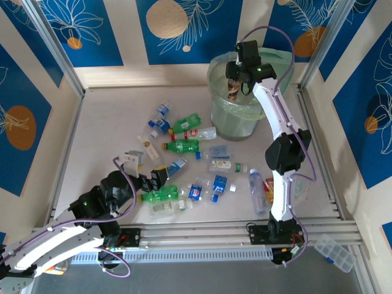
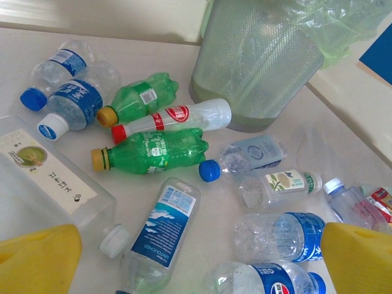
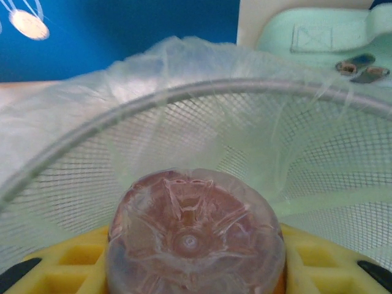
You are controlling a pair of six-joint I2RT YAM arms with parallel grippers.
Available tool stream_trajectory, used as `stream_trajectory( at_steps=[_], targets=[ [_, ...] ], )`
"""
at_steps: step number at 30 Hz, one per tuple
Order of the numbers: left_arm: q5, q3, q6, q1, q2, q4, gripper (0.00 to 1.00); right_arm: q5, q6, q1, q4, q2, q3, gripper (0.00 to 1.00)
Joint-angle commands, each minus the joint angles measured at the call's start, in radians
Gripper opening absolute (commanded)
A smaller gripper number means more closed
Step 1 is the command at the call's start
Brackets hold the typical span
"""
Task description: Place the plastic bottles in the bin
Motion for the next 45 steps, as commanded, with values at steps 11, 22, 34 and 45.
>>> stream_trajectory(
  at_steps=[11, 22, 34, 45],
  targets=[
    [-0.091, -0.016, -0.033, -0.001, -0.024, -0.037, 1.00, -0.044, -0.001, -0.011, -0.171, 0.175, 0.131, 0.48],
    [-0.162, 0.002, -0.078, -0.001, -0.003, -0.091, 1.00, -0.048, -0.011, -0.002, -0.184, 0.134, 0.134, 0.75],
    [-0.207, 0.034, -0.158, -0.001, 0.040, -0.157, 1.00, 0.011, -0.063, 0.110, -0.056, -0.226, -0.101, 0.71],
    [-0.221, 0.085, -0.290, -0.002, 0.038, -0.336, 1.00, 0.099, -0.286, 0.590, 0.238, -0.688, -0.726, 0.71]
  ],
)
